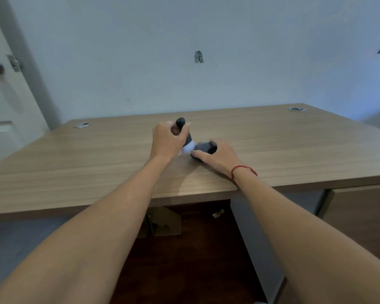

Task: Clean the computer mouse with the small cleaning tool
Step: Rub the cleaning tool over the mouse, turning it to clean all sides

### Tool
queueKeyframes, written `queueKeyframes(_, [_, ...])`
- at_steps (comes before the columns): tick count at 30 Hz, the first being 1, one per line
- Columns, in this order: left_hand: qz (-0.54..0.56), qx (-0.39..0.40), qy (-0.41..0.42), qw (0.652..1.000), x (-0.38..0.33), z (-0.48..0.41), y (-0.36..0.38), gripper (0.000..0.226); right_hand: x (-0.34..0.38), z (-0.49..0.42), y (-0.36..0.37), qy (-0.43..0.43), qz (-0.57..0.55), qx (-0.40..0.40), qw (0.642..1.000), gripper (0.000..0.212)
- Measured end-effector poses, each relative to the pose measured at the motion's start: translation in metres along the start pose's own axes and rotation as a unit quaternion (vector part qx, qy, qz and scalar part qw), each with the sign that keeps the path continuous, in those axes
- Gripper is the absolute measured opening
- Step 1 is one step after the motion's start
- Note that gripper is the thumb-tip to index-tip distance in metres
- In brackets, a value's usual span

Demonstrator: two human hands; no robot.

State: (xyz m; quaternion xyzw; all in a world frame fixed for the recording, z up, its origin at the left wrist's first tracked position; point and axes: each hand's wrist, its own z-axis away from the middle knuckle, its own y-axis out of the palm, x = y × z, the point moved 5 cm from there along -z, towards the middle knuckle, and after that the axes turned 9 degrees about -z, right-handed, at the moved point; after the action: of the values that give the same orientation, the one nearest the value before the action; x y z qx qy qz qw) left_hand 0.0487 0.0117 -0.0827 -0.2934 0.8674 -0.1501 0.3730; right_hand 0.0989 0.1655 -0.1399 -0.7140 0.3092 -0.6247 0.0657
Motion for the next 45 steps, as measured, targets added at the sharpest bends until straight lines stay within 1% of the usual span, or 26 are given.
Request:
queueKeyframes(2, [0.035,-0.026,-0.001,0.999,-0.007,-0.003,-0.002,0.046,-0.001,0.0,0.0,0.003,-0.003,0.009,1.0,0.045])
queueKeyframes(3, [0.042,-0.015,0.006,0.999,-0.01,-0.003,0.001,0.045,-0.001,0.0,0.001,0.006,-0.007,0.014,1.0,0.049])
queueKeyframes(4, [0.034,0.007,0.02,0.999,-0.011,-0.002,0.007,0.045,-0.002,0.001,0.001,0.013,-0.011,0.02,1.0,0.062])
queueKeyframes(6, [-0.025,0.057,0.032,0.998,-0.004,0.003,0.019,0.046,0.0,0.004,0.0,0.025,-0.023,0.024,0.999,0.092])
queueKeyframes(7, [-0.069,0.074,0.029,0.994,0.003,0.006,0.021,0.046,0.0,0.004,0.0,0.025,-0.029,0.024,0.999,0.099])
queueKeyframes(9, [-0.116,0.083,0.031,0.989,0.01,0.008,0.02,0.045,0.0,0.002,0.0,0.029,-0.039,0.035,0.998,0.103])
queueKeyframes(11, [-0.081,0.049,0.041,0.995,0.001,0.005,0.012,0.047,0.001,0.002,0.001,0.03,-0.042,0.043,0.998,0.103])
queueKeyframes(13, [-0.006,0.004,0.035,0.999,-0.012,-0.001,0.006,0.047,0.003,0.003,0.001,0.032,-0.044,0.05,0.997,0.103])
queueKeyframes(14, [0.015,0.005,0.035,0.999,-0.017,-0.003,0.008,0.046,0.003,0.003,0.001,0.03,-0.045,0.052,0.997,0.102])
queueKeyframes(15, [0.016,0.025,0.037,0.999,-0.018,-0.003,0.012,0.046,0.003,0.003,0.002,0.026,-0.048,0.055,0.997,0.1])
queueKeyframes(17, [-0.019,0.064,0.032,0.997,-0.011,-0.002,0.023,0.047,0.003,0.005,0.002,0.024,-0.053,0.061,0.996,0.098])
queueKeyframes(20, [-0.08,0.073,0.011,0.994,0.001,-0.005,0.023,0.051,0.002,0.004,0.001,0.017,-0.05,0.057,0.997,0.098])
queueKeyframes(21, [-0.075,0.073,0.014,0.994,-0.003,-0.008,0.022,0.05,0.003,0.003,0.001,0.016,-0.05,0.055,0.997,0.099])
queueKeyframes(24, [0.014,0.053,0.027,0.998,-0.019,-0.012,0.022,0.042,0.005,0.004,0.001,0.013,-0.053,0.063,0.996,0.099])
queueKeyframes(26, [0.004,0.074,0.024,0.997,-0.014,-0.009,0.03,0.042,0.005,0.006,0.001,0.011,-0.066,0.067,0.996,0.098])
queueKeyframes(28, [-0.019,0.087,-0.022,0.996,0.003,-0.011,0.036,0.043,0.003,0.006,0.001,0.016,-0.078,0.067,0.995,0.099])
queueKeyframes(30, [-0.035,0.095,-0.05,0.994,0.01,-0.015,0.038,0.044,0.0,0.004,-0.002,0.016,-0.077,0.061,0.995,0.09])
queueKeyframes(32, [-0.023,0.106,-0.029,0.994,-0.002,-0.017,0.039,0.041,0.0,0.004,-0.004,0.023,-0.078,0.065,0.995,0.083])
queueKeyframes(33, [0.0,0.119,-0.018,0.993,-0.011,-0.016,0.039,0.038,0.0,0.003,-0.004,0.023,-0.08,0.069,0.994,0.081])
queueKeyframes(35, [0.044,0.159,-0.006,0.986,-0.024,-0.015,0.042,0.035,0.002,0.003,-0.004,0.018,-0.08,0.07,0.994,0.069])
queueKeyframes(36, [0.044,0.171,-0.001,0.984,-0.025,-0.016,0.044,0.034,0.001,0.003,-0.003,0.017,-0.076,0.071,0.994,0.063])
queueKeyframes(37, [0.024,0.171,0.002,0.985,-0.023,-0.017,0.044,0.034,0.0,0.003,-0.002,0.017,-0.078,0.075,0.994,0.064])
queueKeyframes(39, [-0.045,0.148,0.002,0.988,-0.013,-0.02,0.042,0.036,0.0,0.005,-0.001,0.027,-0.083,0.075,0.993,0.076])
queueKeyframes(41, [-0.076,0.131,0.007,0.988,-0.007,-0.021,0.04,0.036,0.0,0.004,-0.002,0.017,-0.085,0.066,0.994,0.075])
queueKeyframes(43, [-0.031,0.134,0.025,0.99,-0.015,-0.018,0.041,0.032,0.003,0.006,-0.002,0.018,-0.079,0.068,0.994,0.075])
queueKeyframes(45, [0.02,0.147,0.039,0.988,-0.03,-0.014,0.043,0.03,0.004,0.004,-0.001,0.014,-0.085,0.068,0.994,0.066])
